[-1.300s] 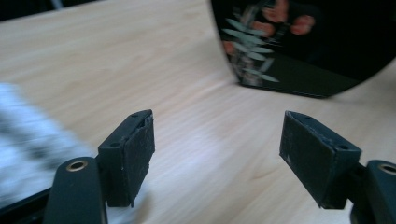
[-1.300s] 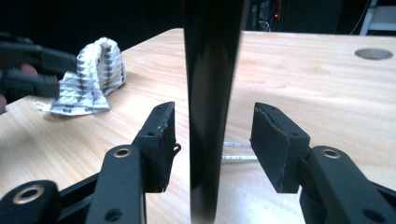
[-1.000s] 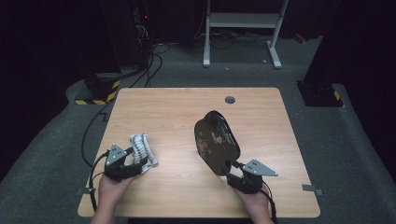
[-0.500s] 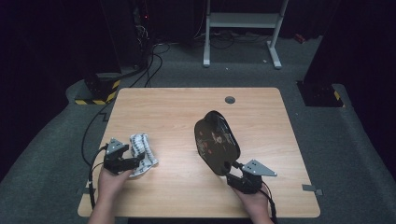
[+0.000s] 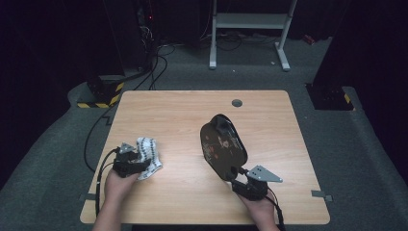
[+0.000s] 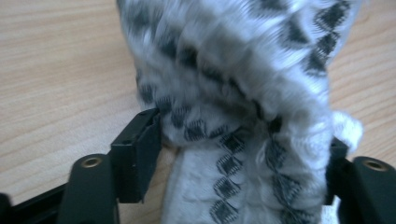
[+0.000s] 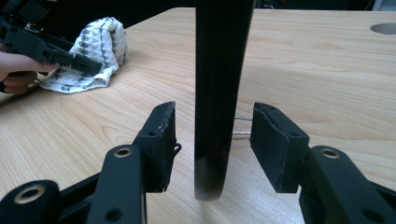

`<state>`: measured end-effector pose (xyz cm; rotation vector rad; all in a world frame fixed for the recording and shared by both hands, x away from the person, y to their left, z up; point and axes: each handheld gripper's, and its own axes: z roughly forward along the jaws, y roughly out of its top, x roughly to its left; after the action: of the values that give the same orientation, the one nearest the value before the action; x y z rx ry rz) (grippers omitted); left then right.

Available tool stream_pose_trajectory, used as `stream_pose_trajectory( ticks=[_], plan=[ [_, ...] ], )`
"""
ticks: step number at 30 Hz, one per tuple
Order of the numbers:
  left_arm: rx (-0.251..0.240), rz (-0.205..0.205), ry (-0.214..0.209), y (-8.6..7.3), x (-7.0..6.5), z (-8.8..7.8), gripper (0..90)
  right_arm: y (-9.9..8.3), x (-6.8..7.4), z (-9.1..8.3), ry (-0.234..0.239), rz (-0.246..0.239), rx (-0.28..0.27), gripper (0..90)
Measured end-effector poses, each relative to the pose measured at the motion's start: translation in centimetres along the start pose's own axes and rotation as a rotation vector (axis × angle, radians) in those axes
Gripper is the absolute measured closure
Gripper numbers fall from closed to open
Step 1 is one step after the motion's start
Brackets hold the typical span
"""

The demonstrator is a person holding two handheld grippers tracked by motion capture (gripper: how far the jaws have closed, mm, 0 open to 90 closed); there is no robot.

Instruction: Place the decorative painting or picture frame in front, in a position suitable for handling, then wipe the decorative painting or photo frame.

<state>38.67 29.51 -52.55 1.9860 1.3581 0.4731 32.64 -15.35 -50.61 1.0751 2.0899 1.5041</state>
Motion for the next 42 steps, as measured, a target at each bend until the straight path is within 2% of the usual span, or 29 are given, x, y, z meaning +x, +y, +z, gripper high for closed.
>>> stream_pose_trajectory(
  ticks=[8, 10, 13, 16, 20, 25, 29, 31, 34, 37, 42],
  plan=[
    [-0.003, 0.044, -0.014, -0.1, -0.8, -0.2, 54.3, 0.0, -0.2, -0.1, -0.003, 0.003, -0.007, 50.8],
    [-0.006, 0.041, -0.047, 0.0, -0.9, -0.3, 61.3, 0.0, -0.2, -0.2, -0.005, 0.005, -0.008, 50.8],
    [-0.033, 0.071, -0.048, -0.2, -1.7, -0.6, 65.9, 0.1, -0.3, -0.3, -0.005, 0.006, -0.013, 50.8],
    [-0.071, 0.096, -0.072, -0.4, -2.6, -1.2, 70.1, 0.1, -0.3, -0.4, -0.007, 0.005, -0.02, 50.9],
    [-0.111, 0.112, -0.11, -0.5, -3.7, -1.8, 71.3, 0.2, -0.4, -0.5, -0.011, 0.005, -0.033, 50.9],
    [-0.148, 0.085, -0.18, -0.7, -4.6, -2.3, 72.3, 0.3, -0.5, -0.6, -0.011, 0.009, -0.046, 51.0],
    [-0.19, 0.102, -0.187, -0.5, -5.7, -2.9, 73.7, 0.4, -0.6, -0.7, -0.008, 0.003, -0.055, 52.2],
    [-0.205, 0.098, -0.214, -0.3, -6.1, -3.0, 73.7, 0.4, -0.5, -0.7, -0.01, -0.001, -0.059, 51.6],
    [-0.205, 0.099, -0.228, -0.1, -6.4, -2.9, 73.7, 0.4, -0.5, -0.8, -0.001, -0.005, -0.06, 50.4],
    [-0.216, 0.082, -0.245, -0.1, -6.4, -3.0, 73.7, 0.5, -0.4, -0.9, 0.0, -0.008, -0.06, 49.0],
    [-0.251, 0.091, -0.234, -0.3, -6.9, -3.3, 73.6, 0.7, -0.6, -0.9, -0.007, -0.006, -0.068, 47.8]
  ],
)
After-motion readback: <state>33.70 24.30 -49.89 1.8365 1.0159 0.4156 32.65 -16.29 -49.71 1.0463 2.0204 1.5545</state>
